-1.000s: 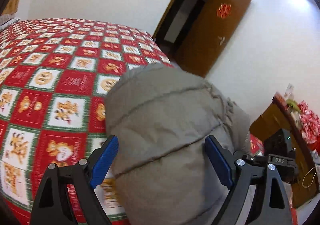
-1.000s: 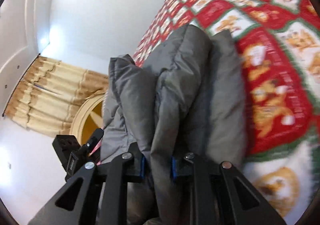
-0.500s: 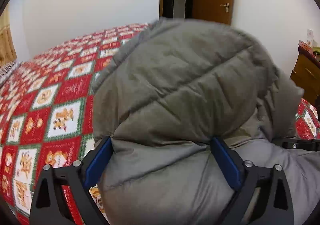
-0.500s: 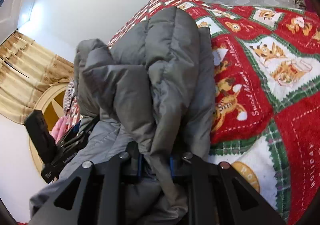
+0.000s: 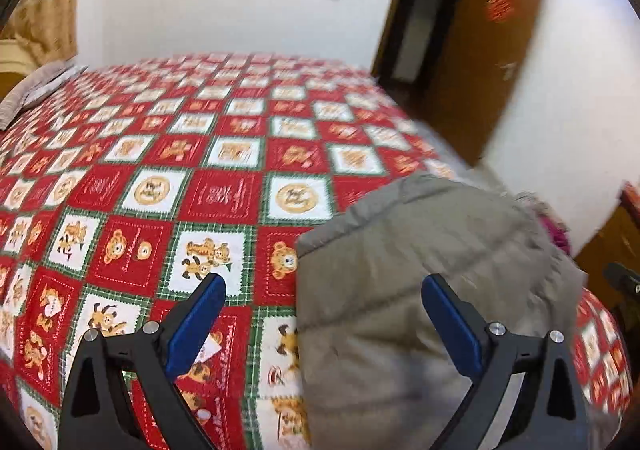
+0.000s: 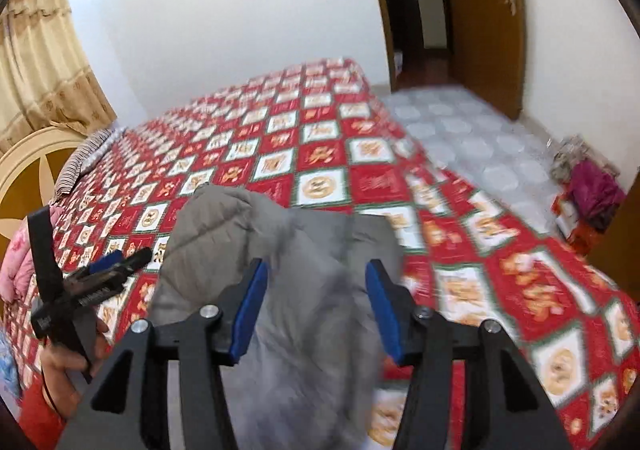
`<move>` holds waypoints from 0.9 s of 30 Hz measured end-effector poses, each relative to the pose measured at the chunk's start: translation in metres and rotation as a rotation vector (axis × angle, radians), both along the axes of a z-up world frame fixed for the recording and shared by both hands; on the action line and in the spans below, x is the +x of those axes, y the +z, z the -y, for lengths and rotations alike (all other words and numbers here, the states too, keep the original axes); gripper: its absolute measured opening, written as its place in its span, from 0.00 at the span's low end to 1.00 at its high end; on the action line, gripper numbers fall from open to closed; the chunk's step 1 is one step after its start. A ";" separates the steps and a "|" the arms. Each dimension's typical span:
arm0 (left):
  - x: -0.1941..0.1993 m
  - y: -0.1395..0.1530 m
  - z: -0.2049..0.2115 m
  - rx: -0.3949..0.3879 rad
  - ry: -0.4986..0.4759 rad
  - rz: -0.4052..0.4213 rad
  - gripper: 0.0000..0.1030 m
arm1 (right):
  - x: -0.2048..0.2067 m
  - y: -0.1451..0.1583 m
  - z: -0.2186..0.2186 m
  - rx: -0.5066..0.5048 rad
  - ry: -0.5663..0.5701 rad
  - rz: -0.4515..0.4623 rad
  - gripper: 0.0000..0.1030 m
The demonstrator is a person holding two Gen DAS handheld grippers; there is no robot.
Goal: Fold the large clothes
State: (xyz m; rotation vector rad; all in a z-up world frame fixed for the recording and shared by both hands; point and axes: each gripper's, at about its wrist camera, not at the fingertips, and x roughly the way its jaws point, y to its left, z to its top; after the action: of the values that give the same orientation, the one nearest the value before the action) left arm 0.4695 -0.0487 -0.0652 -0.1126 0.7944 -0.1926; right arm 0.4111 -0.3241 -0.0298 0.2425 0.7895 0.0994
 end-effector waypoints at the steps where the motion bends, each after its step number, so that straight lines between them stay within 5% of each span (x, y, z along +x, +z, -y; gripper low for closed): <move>1: 0.009 -0.005 0.008 0.026 0.012 -0.026 0.96 | 0.010 -0.011 -0.003 0.017 -0.013 -0.034 0.42; 2: 0.016 -0.010 0.017 0.053 0.017 -0.041 0.96 | 0.015 -0.022 -0.006 0.011 -0.023 -0.056 0.34; 5: 0.022 -0.019 0.035 0.130 0.023 -0.035 0.96 | 0.036 -0.055 -0.015 -0.111 -0.067 -0.096 0.31; 8: 0.026 -0.027 0.043 0.159 0.011 -0.044 0.96 | 0.043 -0.083 -0.009 -0.083 -0.101 -0.121 0.29; 27: 0.069 -0.075 0.076 0.174 -0.042 -0.095 0.99 | 0.040 -0.116 0.000 -0.068 -0.231 -0.085 0.25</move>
State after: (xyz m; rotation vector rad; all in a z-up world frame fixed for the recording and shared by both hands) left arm 0.5390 -0.1244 -0.1398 0.0597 0.9054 -0.1582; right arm 0.4510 -0.3246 -0.1458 0.2732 0.8422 -0.1559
